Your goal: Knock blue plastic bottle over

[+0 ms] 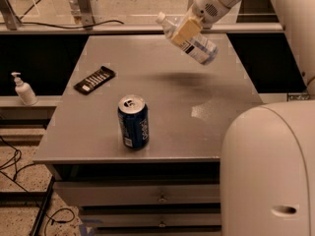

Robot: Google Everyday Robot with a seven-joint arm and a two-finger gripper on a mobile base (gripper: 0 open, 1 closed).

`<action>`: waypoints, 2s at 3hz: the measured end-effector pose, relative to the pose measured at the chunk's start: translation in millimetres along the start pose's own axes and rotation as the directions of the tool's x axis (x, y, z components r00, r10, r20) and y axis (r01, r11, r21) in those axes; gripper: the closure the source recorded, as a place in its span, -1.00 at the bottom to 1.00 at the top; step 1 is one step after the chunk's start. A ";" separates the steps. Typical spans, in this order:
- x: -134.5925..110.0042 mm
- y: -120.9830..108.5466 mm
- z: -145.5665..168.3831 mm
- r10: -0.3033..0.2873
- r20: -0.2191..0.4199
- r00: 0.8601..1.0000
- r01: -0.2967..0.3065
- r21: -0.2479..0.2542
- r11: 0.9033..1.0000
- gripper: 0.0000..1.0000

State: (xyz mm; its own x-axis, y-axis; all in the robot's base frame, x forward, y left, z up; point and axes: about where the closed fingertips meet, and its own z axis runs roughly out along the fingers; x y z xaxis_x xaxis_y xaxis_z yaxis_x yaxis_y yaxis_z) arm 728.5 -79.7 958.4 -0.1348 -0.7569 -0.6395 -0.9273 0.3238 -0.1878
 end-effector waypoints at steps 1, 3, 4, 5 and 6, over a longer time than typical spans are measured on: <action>24.3 37.3 17.2 -0.041 -0.126 0.991 0.019 -0.171 0.985 1.00; 47.9 71.3 26.3 -0.080 -0.195 0.978 0.011 -0.331 0.944 0.16; 43.1 76.4 27.9 -0.093 -0.170 0.981 0.028 -0.352 0.936 -0.30; 37.7 78.3 29.7 -0.107 -0.152 0.983 0.045 -0.362 0.931 -0.74; 32.3 79.0 31.3 -0.113 -0.136 0.984 0.056 -0.366 0.929 -1.00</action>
Offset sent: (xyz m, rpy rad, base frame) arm -0.1055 -0.0221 -0.0692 -0.2593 0.4822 0.3135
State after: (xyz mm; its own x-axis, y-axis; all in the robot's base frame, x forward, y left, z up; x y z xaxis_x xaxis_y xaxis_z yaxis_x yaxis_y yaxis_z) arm 661.8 -60.8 899.6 -0.0755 -0.8586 -0.5071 -0.9967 0.0506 0.0627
